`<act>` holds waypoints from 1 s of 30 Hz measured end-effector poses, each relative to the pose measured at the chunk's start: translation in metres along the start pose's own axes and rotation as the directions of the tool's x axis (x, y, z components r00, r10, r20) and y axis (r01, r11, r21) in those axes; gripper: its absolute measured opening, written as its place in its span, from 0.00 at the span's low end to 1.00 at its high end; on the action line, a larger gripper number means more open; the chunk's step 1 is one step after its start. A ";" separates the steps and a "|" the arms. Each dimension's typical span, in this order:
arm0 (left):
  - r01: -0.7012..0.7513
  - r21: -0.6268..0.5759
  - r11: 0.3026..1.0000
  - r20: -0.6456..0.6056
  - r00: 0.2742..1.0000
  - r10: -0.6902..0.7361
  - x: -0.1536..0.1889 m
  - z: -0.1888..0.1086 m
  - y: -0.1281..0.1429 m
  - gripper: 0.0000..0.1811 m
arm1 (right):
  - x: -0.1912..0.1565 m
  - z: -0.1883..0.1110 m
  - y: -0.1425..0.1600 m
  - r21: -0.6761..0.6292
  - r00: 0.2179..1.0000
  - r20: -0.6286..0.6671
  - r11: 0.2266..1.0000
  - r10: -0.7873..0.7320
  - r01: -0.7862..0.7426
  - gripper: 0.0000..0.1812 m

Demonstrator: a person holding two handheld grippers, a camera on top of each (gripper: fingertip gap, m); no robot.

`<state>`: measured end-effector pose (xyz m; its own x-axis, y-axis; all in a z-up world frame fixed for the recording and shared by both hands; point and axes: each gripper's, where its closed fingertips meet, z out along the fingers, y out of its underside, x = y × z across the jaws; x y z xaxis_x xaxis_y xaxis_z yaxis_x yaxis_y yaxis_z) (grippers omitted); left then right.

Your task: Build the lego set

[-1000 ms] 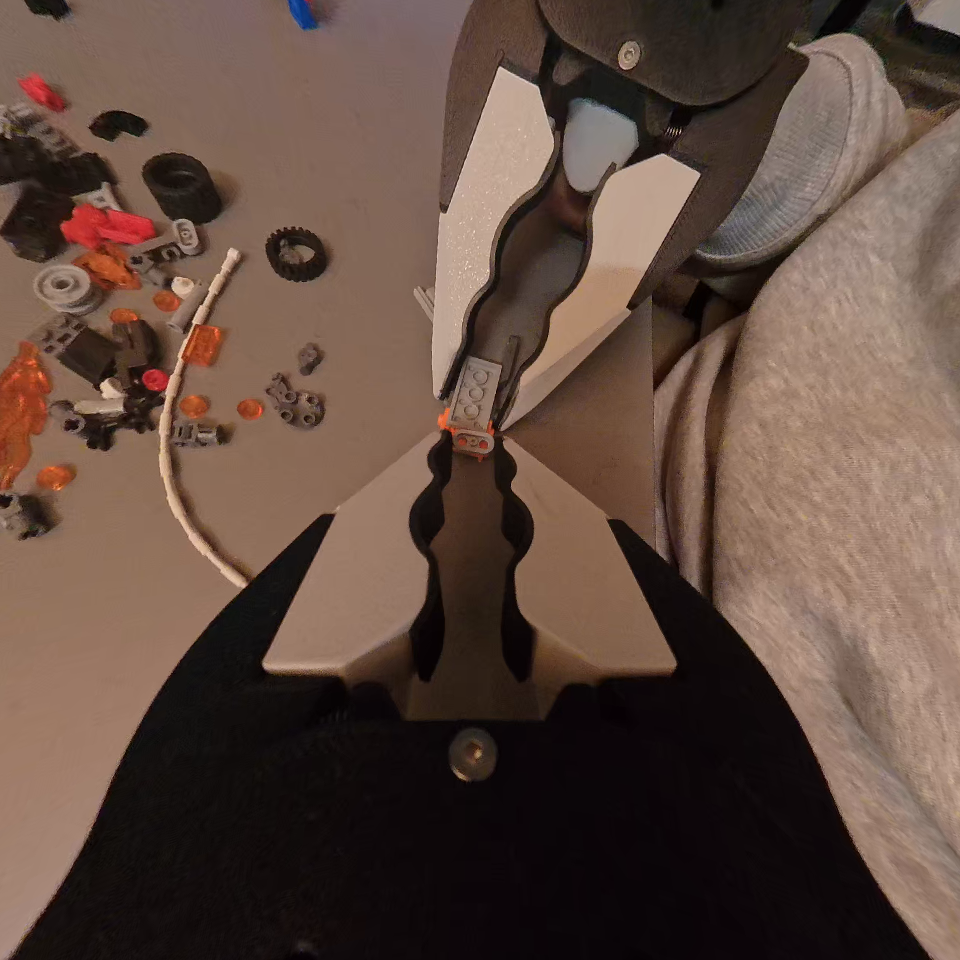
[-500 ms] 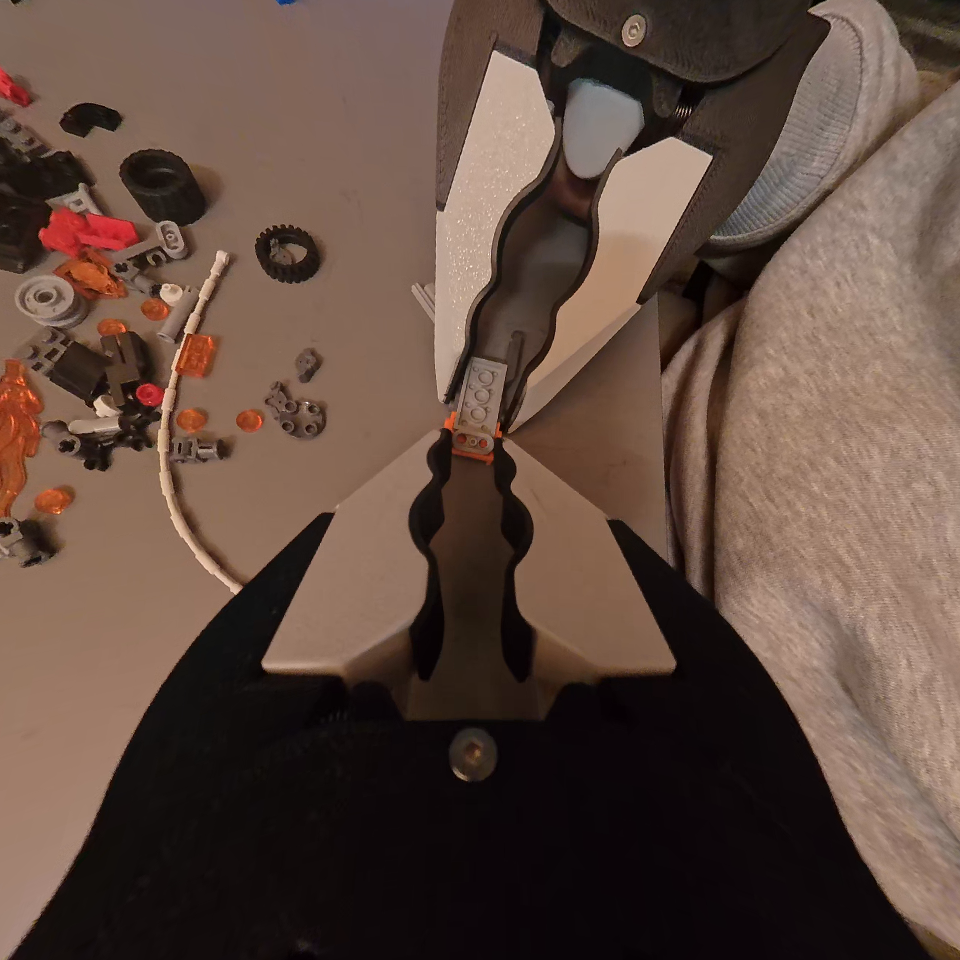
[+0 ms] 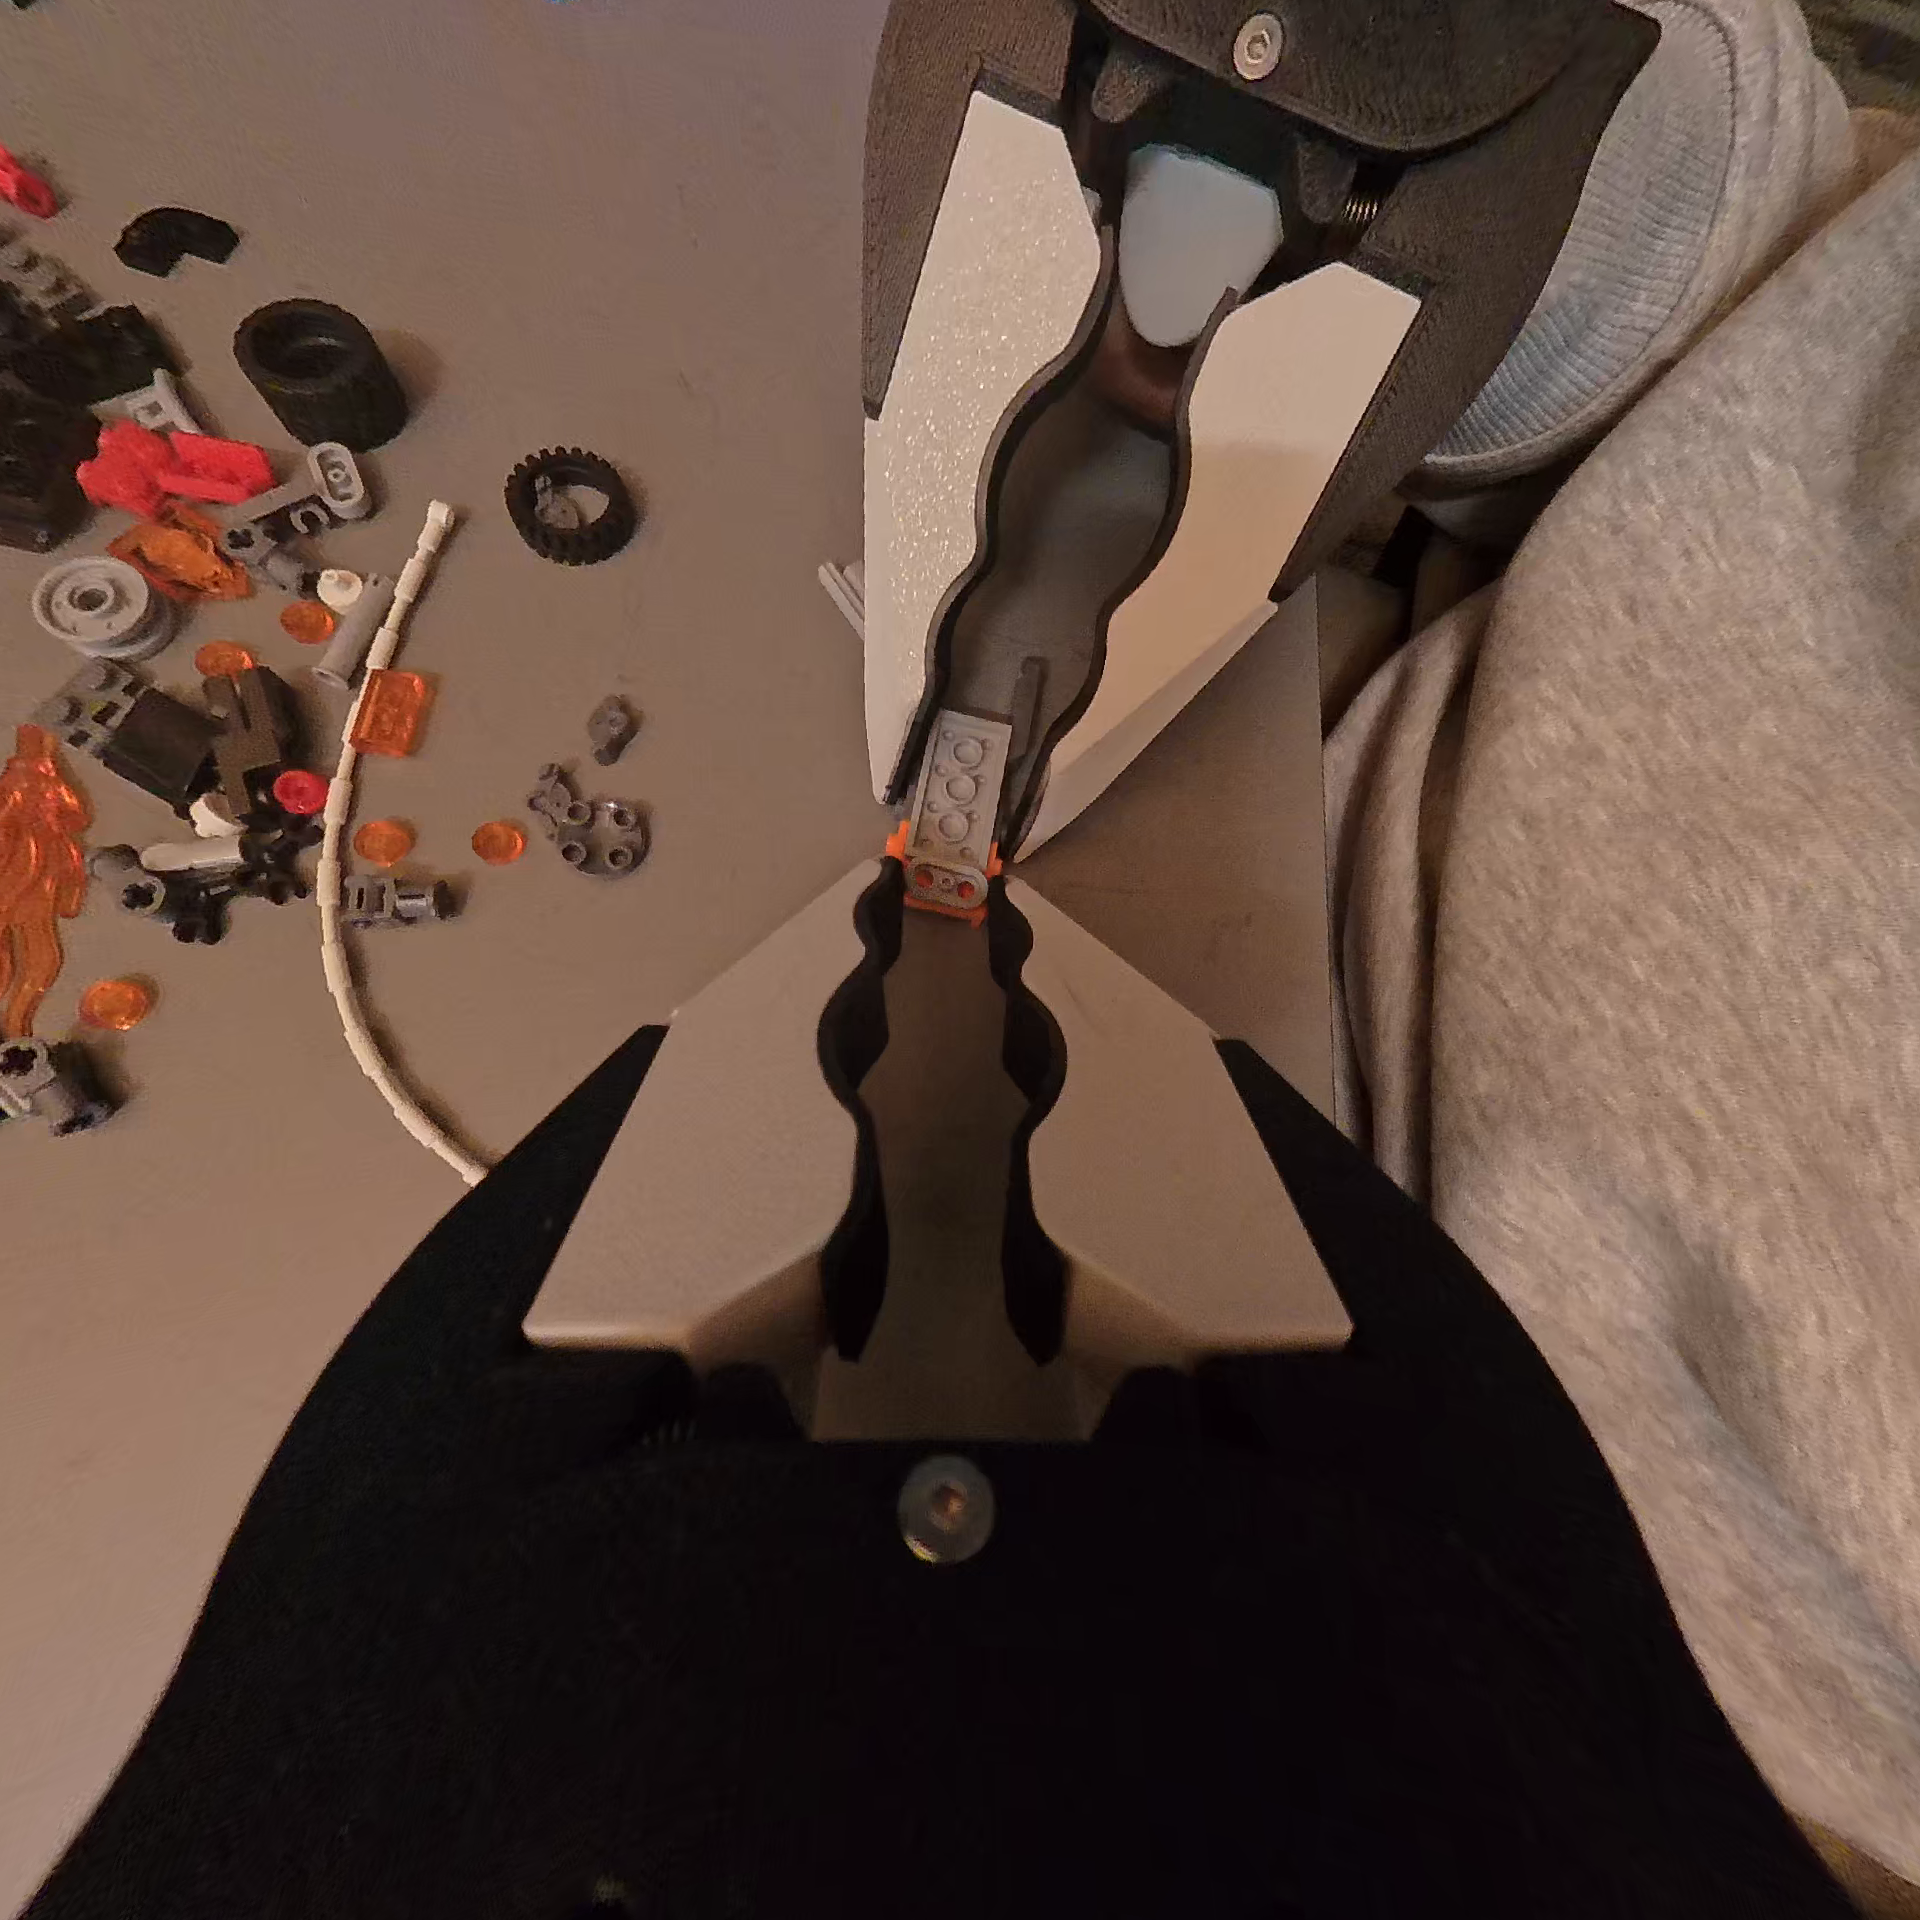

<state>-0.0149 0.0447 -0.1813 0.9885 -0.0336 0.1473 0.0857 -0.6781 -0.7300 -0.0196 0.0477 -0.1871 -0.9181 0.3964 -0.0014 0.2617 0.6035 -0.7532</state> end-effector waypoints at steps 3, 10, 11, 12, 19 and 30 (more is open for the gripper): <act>0.000 -0.004 1.000 -0.001 1.000 0.000 0.000 0.000 0.000 0.08 | 0.000 0.000 0.000 0.000 1.000 0.001 1.000 0.001 -0.001 0.12; 0.002 -0.003 1.000 0.000 1.000 -0.002 -0.001 0.000 0.000 0.08 | 0.000 0.000 0.000 0.000 1.000 0.001 1.000 0.001 -0.001 0.12; 0.004 -0.003 1.000 -0.001 1.000 -0.004 -0.001 0.000 0.000 0.08 | 0.000 0.000 0.000 0.000 1.000 0.001 1.000 0.001 -0.001 0.12; 0.005 -0.003 1.000 -0.001 1.000 -0.005 -0.001 0.000 0.000 0.08 | 0.000 0.000 0.000 0.000 1.000 0.001 1.000 0.001 -0.001 0.12; 0.009 -0.005 1.000 0.000 1.000 -0.009 -0.002 0.000 0.000 0.09 | 0.000 0.000 0.000 0.000 1.000 0.001 1.000 0.002 -0.002 0.12; -0.010 0.026 1.000 0.001 1.000 0.010 0.001 -0.002 -0.006 0.10 | 0.000 0.000 0.000 0.000 1.000 0.002 1.000 0.002 -0.002 0.12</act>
<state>-0.0146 0.0469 -0.1755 0.9894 -0.0399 0.1398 0.0793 -0.6582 -0.7487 -0.0197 0.0477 -0.1870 -0.9181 0.3963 -0.0043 0.2636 0.6026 -0.7532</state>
